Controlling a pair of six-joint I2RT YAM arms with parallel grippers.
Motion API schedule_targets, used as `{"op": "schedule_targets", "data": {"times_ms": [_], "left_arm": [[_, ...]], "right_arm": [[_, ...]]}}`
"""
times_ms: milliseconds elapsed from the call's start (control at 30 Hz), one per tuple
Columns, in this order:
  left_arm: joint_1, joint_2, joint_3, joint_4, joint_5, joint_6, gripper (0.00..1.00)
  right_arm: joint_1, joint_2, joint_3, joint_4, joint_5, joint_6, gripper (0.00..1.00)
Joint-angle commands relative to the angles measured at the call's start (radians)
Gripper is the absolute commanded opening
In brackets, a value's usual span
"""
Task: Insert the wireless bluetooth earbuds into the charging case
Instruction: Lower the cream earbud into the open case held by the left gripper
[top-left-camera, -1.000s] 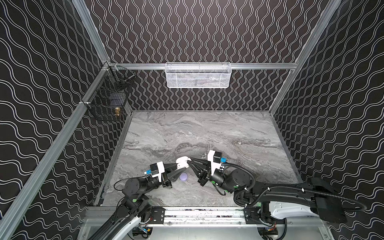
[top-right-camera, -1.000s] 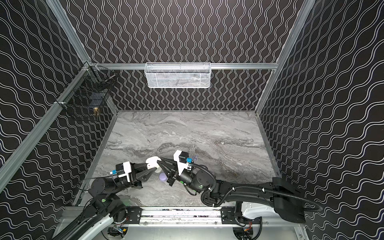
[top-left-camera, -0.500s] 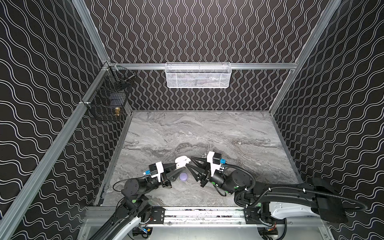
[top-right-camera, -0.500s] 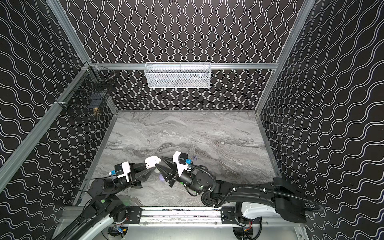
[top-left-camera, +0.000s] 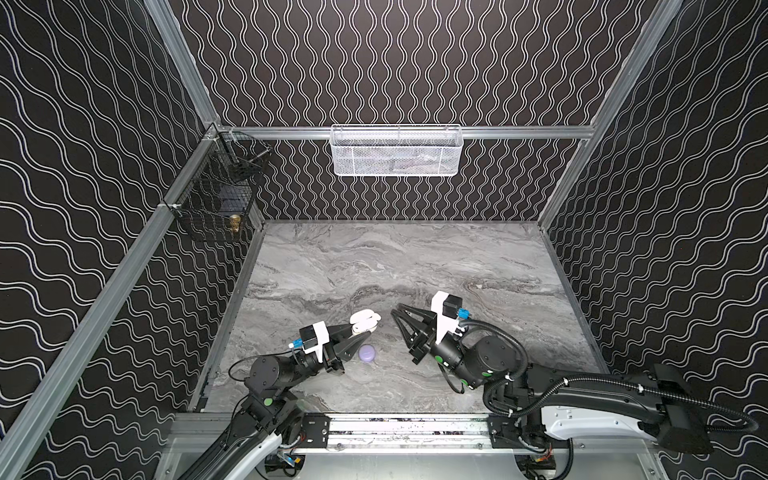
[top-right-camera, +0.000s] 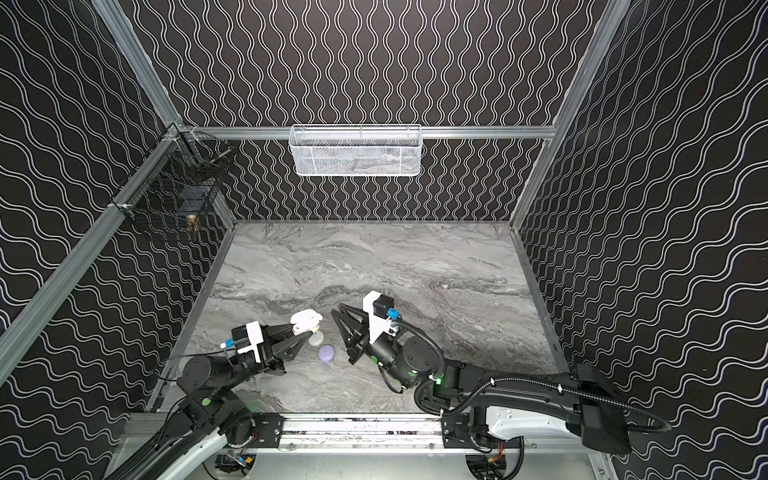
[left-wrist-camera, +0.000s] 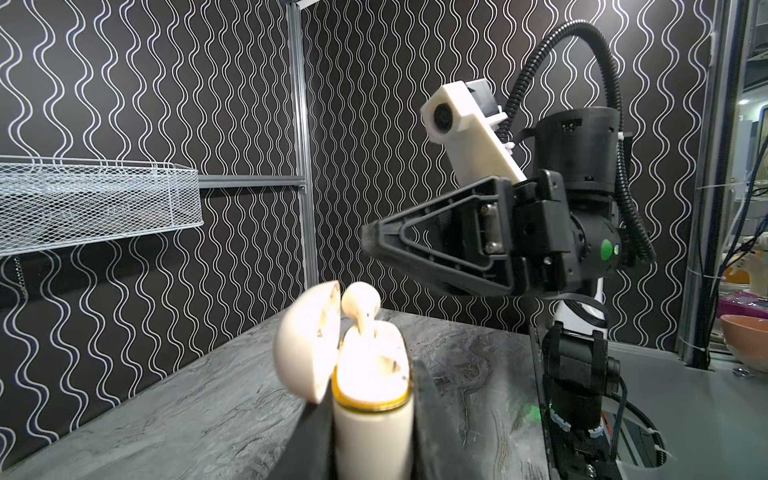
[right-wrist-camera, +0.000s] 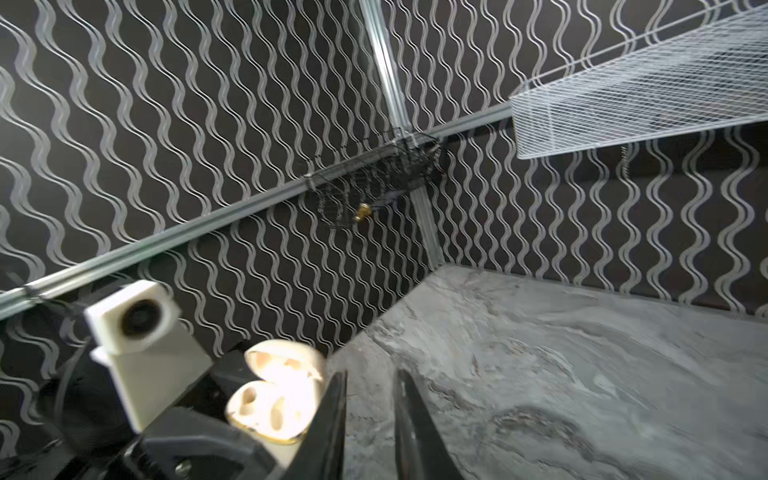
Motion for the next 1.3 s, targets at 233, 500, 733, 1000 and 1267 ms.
{"op": "schedule_targets", "data": {"times_ms": [233, 500, 733, 1000, 1267], "left_arm": [[0.002, -0.006, 0.008, 0.022, 0.000, 0.011, 0.00], [0.001, -0.014, 0.005, 0.009, -0.010, 0.015, 0.00], [0.001, 0.007, 0.010, 0.024, -0.003, 0.016, 0.00], [0.001, 0.015, 0.009, 0.029, -0.013, 0.019, 0.00], [0.002, 0.020, 0.007, 0.023, -0.032, 0.028, 0.00]], "right_arm": [[-0.009, 0.095, 0.084, -0.108, -0.035, 0.034, 0.18], [-0.008, 0.063, 0.051, -0.079, -0.094, 0.042, 0.15], [0.007, 0.050, 0.050, -0.073, -0.122, 0.024, 0.12], [0.033, 0.047, 0.063, -0.090, -0.121, 0.010, 0.11], [0.062, 0.039, 0.062, -0.096, -0.073, 0.001, 0.11]]}}
